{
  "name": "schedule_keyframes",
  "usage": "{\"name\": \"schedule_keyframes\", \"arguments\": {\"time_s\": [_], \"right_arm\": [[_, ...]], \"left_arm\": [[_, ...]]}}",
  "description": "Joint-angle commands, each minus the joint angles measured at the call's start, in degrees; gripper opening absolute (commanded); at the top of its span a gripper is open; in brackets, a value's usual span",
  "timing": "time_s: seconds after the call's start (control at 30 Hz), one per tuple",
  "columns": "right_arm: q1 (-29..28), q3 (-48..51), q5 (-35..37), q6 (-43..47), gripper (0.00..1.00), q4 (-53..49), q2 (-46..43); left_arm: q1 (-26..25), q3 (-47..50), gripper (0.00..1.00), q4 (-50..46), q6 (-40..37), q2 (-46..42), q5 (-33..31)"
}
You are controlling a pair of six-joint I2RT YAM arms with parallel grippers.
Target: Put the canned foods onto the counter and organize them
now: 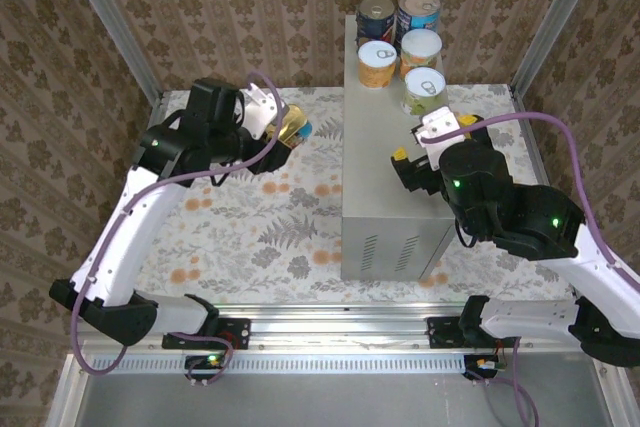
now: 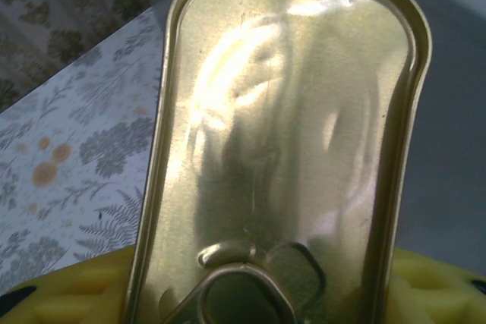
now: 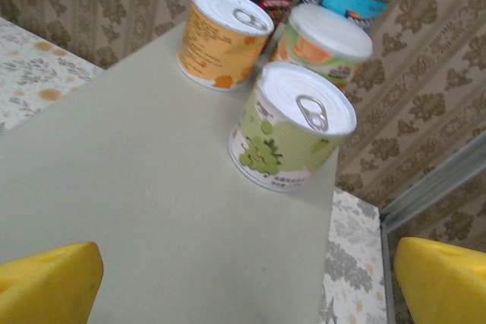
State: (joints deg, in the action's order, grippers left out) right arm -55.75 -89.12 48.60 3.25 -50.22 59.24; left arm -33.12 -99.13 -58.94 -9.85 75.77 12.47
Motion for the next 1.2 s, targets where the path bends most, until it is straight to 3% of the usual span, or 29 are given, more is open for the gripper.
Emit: {"name": "schedule_keyframes", "arguments": {"time_s": [0.0,0.53,1.17], "right_arm": [[1.0,2.1,2.7,-4.5,1.00,-1.8,-3.2],[2.0,9.0,1.9,-9.1,1.00,-5.4,-13.5],[2.0,11.8,-3.2,-6.2,1.00,-1.8,-15.7]], "left_arm": [[-1.3,-5.3,0.52,-3.5,-5.4,0.2,6.7],[-7.4,-23.9,0.51,-8.5,-8.9,12.9,7.2],[-11.6,-40.7,0.51,-14.0,-9.5,27.8,6.2]]}}
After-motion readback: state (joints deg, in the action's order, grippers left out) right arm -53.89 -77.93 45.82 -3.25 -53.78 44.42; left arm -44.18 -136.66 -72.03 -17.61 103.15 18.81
